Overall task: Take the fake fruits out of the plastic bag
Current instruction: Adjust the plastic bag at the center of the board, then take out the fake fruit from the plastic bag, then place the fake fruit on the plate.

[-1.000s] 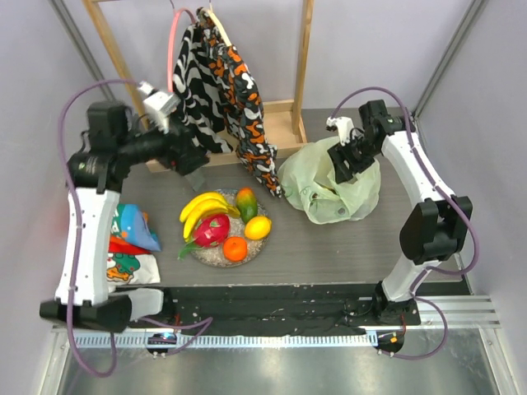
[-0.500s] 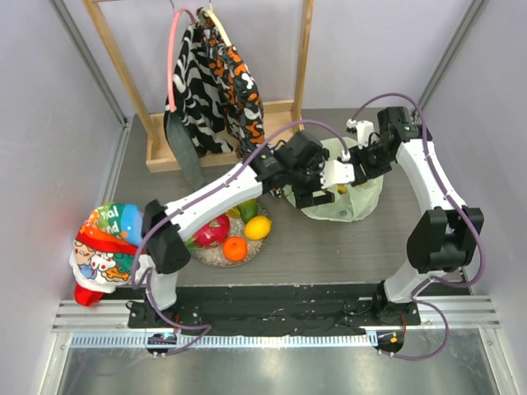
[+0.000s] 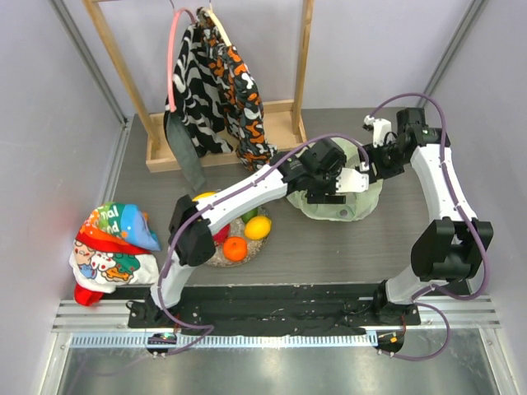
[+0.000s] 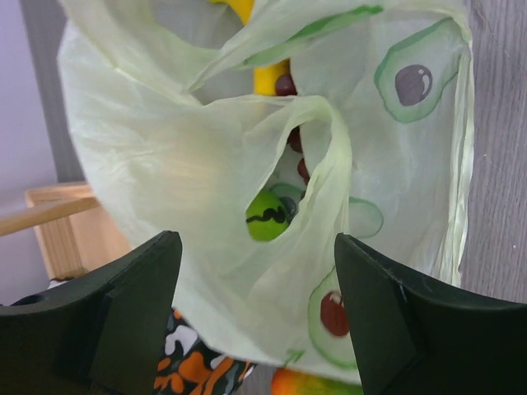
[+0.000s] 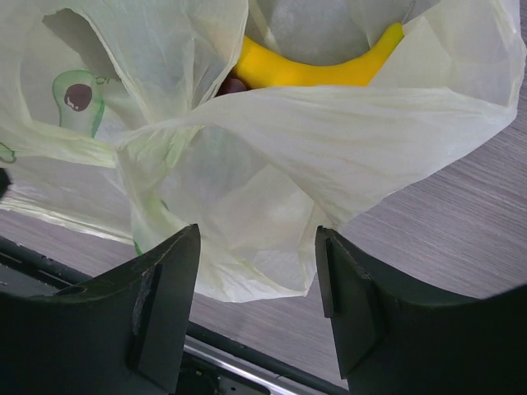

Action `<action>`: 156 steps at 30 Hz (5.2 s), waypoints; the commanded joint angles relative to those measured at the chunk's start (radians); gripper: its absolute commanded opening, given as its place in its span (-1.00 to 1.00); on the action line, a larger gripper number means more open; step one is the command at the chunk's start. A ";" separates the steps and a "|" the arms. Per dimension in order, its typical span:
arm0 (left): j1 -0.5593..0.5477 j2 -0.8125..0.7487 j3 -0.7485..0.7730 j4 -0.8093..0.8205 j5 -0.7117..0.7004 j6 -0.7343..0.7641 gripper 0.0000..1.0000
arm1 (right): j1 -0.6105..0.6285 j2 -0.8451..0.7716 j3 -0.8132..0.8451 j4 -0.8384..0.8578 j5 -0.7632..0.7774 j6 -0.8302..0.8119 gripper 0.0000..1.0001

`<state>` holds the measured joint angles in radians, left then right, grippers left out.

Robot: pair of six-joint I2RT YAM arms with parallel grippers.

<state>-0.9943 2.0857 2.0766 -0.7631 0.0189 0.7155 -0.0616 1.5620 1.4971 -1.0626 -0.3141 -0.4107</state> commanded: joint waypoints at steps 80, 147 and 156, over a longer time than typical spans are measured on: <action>0.233 -0.371 -0.388 0.252 -0.047 -0.981 -1.00 | 0.370 0.518 0.308 0.139 -0.028 0.293 0.80; 0.244 -0.581 -0.315 0.212 -0.155 -0.551 0.80 | 0.416 -0.109 0.466 -0.069 -0.203 -0.034 0.21; 0.462 -0.815 -0.424 0.134 -0.065 -0.539 0.79 | 0.747 -0.023 0.539 -0.135 -0.091 -0.088 0.22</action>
<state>-0.6109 1.3483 1.7004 -0.5804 -0.0937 0.1528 0.5632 1.5055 1.9881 -1.1717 -0.4568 -0.4664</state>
